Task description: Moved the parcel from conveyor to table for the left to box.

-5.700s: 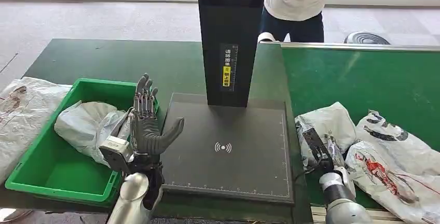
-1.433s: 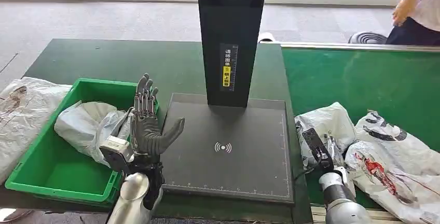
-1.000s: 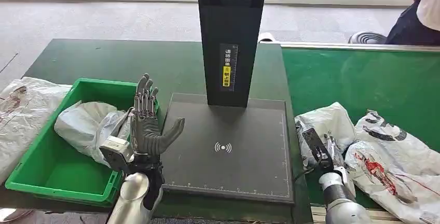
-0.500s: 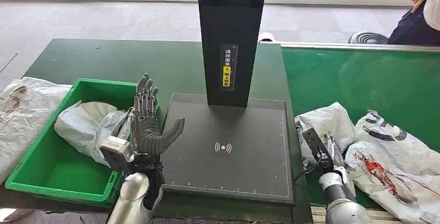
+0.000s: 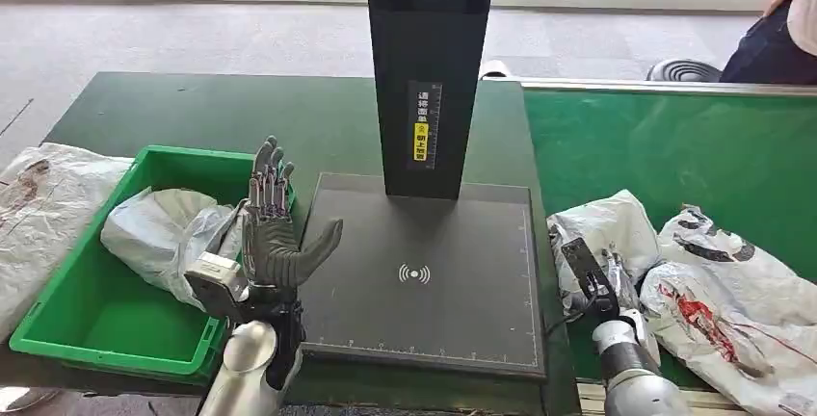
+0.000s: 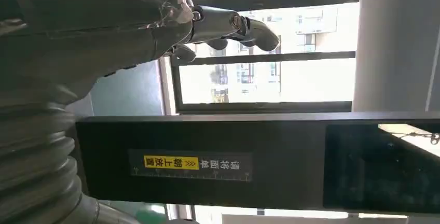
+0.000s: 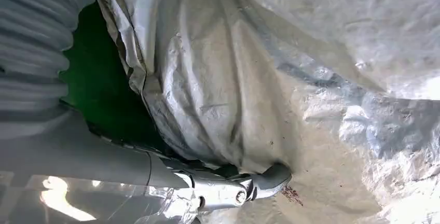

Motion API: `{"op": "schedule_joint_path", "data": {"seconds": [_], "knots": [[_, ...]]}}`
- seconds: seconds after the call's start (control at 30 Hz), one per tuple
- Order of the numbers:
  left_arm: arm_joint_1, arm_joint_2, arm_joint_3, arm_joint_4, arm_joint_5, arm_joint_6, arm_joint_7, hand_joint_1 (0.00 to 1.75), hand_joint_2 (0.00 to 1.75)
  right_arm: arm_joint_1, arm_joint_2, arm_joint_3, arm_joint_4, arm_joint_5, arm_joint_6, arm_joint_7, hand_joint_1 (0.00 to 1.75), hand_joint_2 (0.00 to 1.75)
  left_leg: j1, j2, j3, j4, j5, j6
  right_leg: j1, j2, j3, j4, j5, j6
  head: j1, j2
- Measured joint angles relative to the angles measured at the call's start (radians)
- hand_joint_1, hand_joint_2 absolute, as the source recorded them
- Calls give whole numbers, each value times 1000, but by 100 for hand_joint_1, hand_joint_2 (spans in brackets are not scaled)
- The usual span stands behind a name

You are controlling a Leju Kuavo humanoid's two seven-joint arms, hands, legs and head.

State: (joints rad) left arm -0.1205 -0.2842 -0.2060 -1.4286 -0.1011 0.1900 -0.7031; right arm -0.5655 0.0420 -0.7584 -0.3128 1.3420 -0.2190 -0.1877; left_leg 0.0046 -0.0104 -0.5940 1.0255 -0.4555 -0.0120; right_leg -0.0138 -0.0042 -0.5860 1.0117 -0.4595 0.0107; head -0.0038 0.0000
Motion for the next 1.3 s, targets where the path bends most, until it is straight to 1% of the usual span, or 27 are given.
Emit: {"op": "schedule_joint_path", "data": {"seconds": [1.3], "knots": [[0,0,0,0,0,0,0,0,175,0,0,0,0,0,0,0,0,175,0,0,0,0,0,0,0,0,0,0,0,0,0,0]]}}
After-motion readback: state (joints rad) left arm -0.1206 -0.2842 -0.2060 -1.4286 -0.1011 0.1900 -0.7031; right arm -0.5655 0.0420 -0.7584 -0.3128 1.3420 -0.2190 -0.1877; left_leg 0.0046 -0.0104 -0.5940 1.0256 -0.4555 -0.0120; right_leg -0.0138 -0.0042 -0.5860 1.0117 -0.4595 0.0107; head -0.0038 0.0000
